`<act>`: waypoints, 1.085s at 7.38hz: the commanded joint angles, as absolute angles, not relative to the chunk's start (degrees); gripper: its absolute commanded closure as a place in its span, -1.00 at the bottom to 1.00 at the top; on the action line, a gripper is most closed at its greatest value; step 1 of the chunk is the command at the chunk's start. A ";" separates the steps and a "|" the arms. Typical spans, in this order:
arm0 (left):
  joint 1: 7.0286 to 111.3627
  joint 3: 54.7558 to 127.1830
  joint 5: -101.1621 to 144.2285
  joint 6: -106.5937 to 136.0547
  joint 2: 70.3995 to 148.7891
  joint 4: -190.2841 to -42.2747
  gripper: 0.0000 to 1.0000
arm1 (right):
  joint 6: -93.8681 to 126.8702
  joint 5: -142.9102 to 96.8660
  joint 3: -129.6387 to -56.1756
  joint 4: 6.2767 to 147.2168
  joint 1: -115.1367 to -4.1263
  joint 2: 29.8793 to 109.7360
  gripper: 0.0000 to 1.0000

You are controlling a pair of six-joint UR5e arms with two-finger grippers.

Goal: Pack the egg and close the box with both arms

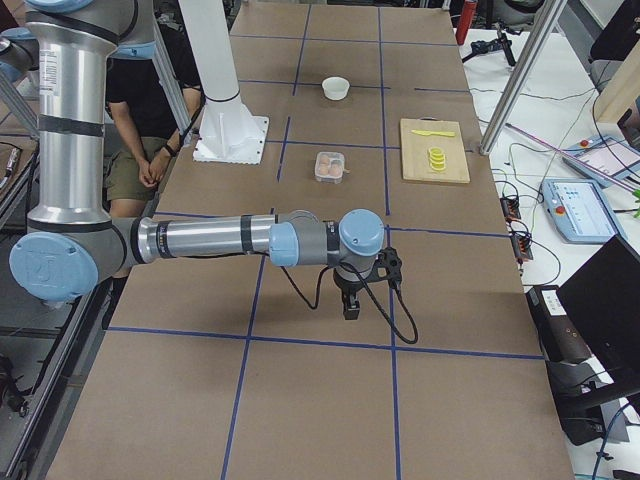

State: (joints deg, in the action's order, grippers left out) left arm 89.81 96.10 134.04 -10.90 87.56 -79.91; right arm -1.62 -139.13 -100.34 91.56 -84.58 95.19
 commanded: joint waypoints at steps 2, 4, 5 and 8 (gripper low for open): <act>90.26 96.15 134.03 -10.99 87.28 -79.98 -1.00 | -1.58 -139.22 -100.37 91.49 -84.64 95.27 -1.00; 90.26 95.98 133.95 -10.99 86.84 -80.16 -1.00 | -1.58 -139.13 -100.37 91.41 -84.64 95.27 -1.00; 90.96 95.98 133.68 -10.99 86.92 -80.16 -1.00 | -1.58 -139.13 -100.37 91.32 -84.64 95.27 -1.00; 91.58 95.45 131.22 -11.07 86.84 -80.68 -1.00 | -1.58 -138.78 -100.28 91.06 -84.55 95.62 -1.00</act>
State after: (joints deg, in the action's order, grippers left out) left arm 91.39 95.84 131.66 -11.01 86.85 -80.41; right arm -1.58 -138.99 -100.36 91.17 -84.63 95.46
